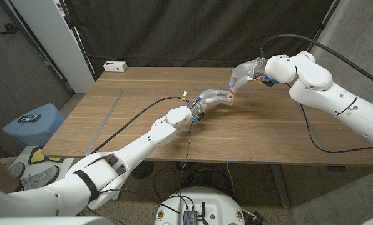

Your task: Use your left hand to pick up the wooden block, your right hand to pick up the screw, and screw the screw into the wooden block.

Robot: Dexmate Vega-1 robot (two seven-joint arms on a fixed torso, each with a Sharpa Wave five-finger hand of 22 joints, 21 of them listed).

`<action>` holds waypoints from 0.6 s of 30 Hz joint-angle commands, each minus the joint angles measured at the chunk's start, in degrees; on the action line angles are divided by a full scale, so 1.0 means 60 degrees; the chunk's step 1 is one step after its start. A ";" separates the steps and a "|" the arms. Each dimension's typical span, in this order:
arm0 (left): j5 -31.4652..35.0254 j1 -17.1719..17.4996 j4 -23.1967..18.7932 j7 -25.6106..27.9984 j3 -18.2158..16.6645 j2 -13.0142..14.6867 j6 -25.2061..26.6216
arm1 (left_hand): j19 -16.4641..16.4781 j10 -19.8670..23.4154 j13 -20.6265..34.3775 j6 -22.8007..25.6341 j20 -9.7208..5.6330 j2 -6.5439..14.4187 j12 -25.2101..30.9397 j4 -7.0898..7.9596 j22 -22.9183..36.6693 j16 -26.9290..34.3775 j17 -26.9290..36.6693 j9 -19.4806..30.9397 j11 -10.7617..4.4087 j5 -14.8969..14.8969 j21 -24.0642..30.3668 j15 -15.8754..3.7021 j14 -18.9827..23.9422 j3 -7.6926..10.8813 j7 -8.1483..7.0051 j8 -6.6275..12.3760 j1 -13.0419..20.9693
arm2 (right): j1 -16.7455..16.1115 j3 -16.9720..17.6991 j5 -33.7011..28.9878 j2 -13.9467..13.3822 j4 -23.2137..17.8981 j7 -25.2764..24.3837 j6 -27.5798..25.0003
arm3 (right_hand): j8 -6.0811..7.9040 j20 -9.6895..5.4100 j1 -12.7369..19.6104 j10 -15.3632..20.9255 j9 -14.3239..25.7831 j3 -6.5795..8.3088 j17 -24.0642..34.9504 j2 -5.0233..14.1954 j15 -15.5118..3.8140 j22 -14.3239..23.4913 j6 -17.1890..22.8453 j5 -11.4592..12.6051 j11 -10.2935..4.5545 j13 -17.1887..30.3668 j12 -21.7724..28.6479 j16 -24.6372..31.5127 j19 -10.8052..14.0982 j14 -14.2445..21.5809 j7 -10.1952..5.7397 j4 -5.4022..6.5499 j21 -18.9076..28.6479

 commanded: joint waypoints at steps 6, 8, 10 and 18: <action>-0.0010 -0.0072 0.0173 -0.0043 0.0007 -0.0062 -0.0050 | 0.0007 0.0059 0.0318 0.0211 0.0021 0.0296 0.0137 0.0583 0.0057 0.0042 0.0023 0.0040 0.0014 0.0044 0.0082 -0.0401 0.0031 0.0681 0.0162 0.0061 -0.0216 | 0.0156 -0.0178 -0.0039 -0.0019 0.0195 -0.0129 0.0202 | -0.0025 -0.0004 0.0328 -0.0049 0.0007 0.0110 -0.0007 -0.0020 -0.0045 0.0019 0.0006 -0.0035 -0.0270 0.0014 0.0082 -0.0001 -0.0087 -0.0109 -0.0220 0.0054 0.0028; -0.0019 -0.0061 0.0167 -0.0029 -0.0005 -0.0060 -0.0050 | 0.0009 0.0059 0.0318 0.0218 0.0021 0.0297 0.0137 0.0580 0.0057 0.0043 0.0023 0.0040 0.0008 0.0045 0.0083 -0.0400 0.0032 0.0683 0.0158 0.0063 -0.0213 | 0.0160 -0.0183 -0.0034 -0.0011 0.0230 -0.0171 0.0257 | -0.0015 -0.0011 0.0343 -0.0049 0.0010 0.0111 -0.0005 -0.0023 -0.0052 0.0020 0.0035 -0.0044 -0.0321 0.0014 0.0088 0.0006 -0.0089 -0.0105 -0.0224 0.0074 0.0029; -0.0008 -0.0055 0.0156 -0.0007 -0.0006 -0.0055 -0.0048 | 0.0009 0.0060 0.0318 0.0225 0.0021 0.0293 0.0138 0.0577 0.0057 0.0045 0.0023 0.0040 0.0009 0.0044 0.0083 -0.0405 0.0035 0.0682 0.0163 0.0066 -0.0212 | 0.0153 -0.0179 -0.0032 -0.0005 0.0246 -0.0214 0.0289 | 0.0014 -0.0012 0.0360 -0.0040 0.0014 0.0115 -0.0003 -0.0018 -0.0058 0.0020 0.0109 -0.0049 -0.0334 0.0014 0.0097 0.0009 -0.0089 -0.0111 -0.0215 0.0093 0.0031; 0.0003 0.0029 -0.0017 0.0052 -0.0021 0.0013 -0.0020 | 0.0010 0.0071 0.0317 0.0220 0.0001 0.0286 0.0143 0.0572 0.0057 0.0050 0.0027 0.0040 -0.0030 0.0041 0.0083 -0.0399 0.0030 0.0677 0.0151 0.0064 -0.0213 | 0.0143 -0.0195 -0.0097 0.0029 0.0261 -0.0304 0.0371 | 0.0109 -0.0053 0.0454 -0.0001 0.0030 0.0142 0.0008 0.0030 -0.0116 0.0021 0.0345 -0.0053 -0.0479 0.0013 0.0130 0.0036 -0.0070 -0.0103 -0.0217 0.0146 0.0045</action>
